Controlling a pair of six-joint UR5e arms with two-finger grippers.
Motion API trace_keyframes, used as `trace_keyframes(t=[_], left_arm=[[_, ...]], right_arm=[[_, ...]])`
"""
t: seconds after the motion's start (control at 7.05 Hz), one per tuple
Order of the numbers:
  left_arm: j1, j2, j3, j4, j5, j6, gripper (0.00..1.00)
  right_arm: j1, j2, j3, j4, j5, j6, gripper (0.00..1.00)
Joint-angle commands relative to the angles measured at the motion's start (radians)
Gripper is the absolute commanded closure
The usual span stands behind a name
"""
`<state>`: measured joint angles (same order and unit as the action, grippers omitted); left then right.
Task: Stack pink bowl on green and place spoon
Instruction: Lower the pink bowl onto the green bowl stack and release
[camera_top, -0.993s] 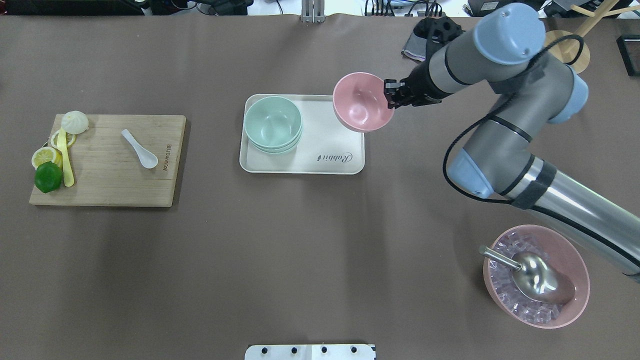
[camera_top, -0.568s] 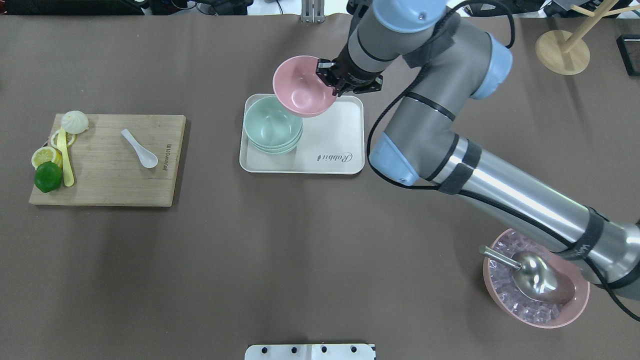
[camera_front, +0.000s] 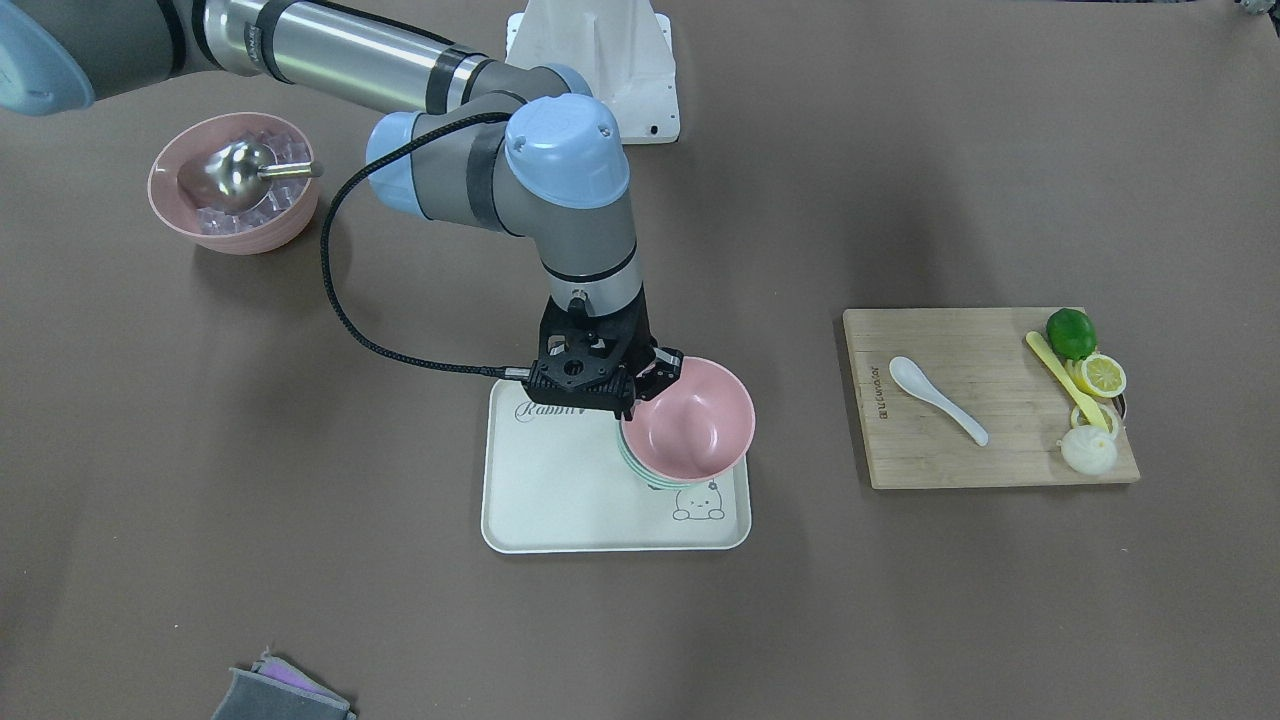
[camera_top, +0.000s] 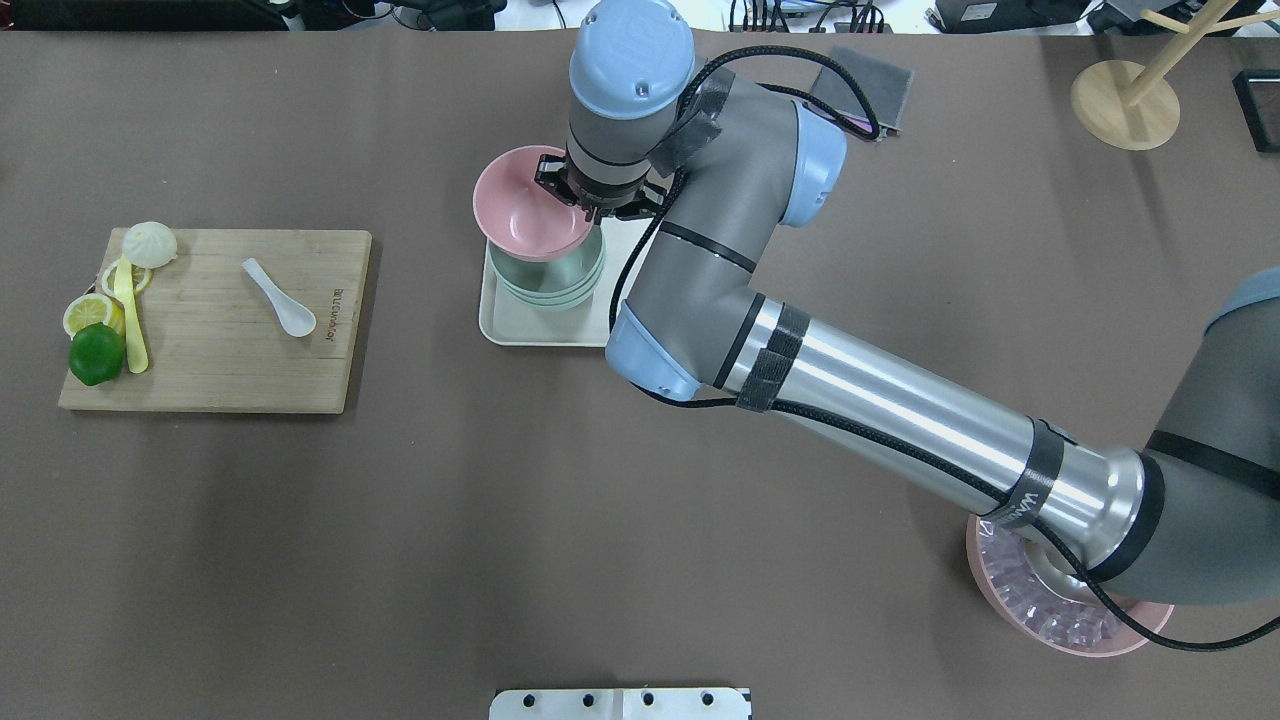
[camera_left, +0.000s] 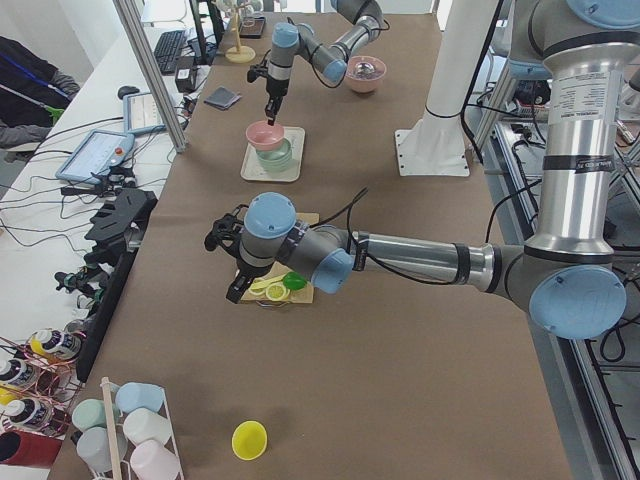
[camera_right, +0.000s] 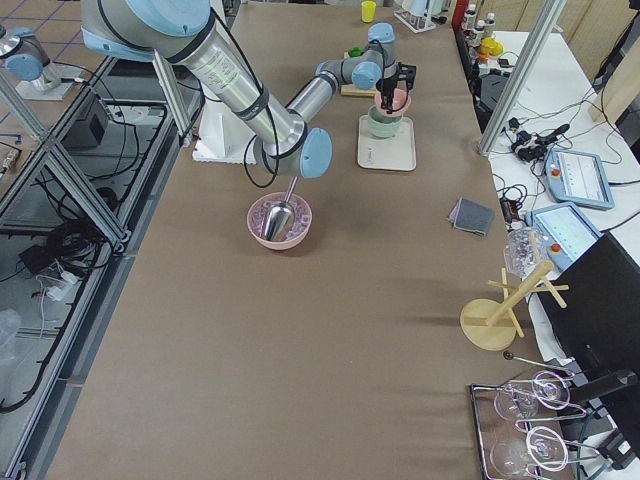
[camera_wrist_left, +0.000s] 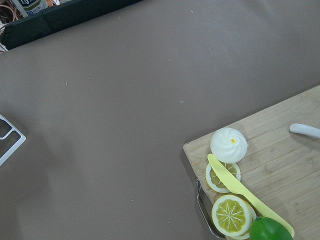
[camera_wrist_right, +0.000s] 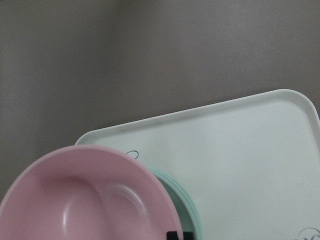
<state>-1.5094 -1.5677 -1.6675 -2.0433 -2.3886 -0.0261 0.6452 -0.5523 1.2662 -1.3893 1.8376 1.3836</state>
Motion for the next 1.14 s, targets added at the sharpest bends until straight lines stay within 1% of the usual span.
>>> trace_keyframes(t=[0.0, 0.99], left_arm=[[0.000, 0.000, 0.002, 0.000, 0.000, 0.000, 0.02], [0.000, 0.000, 0.000, 0.000, 0.000, 0.000, 0.02]], right_arm=[[-0.021, 0.003, -0.030, 0.000, -0.017, 0.002, 1.00], [-0.030, -0.005, -0.041, -0.007, -0.023, -0.017, 1.00]])
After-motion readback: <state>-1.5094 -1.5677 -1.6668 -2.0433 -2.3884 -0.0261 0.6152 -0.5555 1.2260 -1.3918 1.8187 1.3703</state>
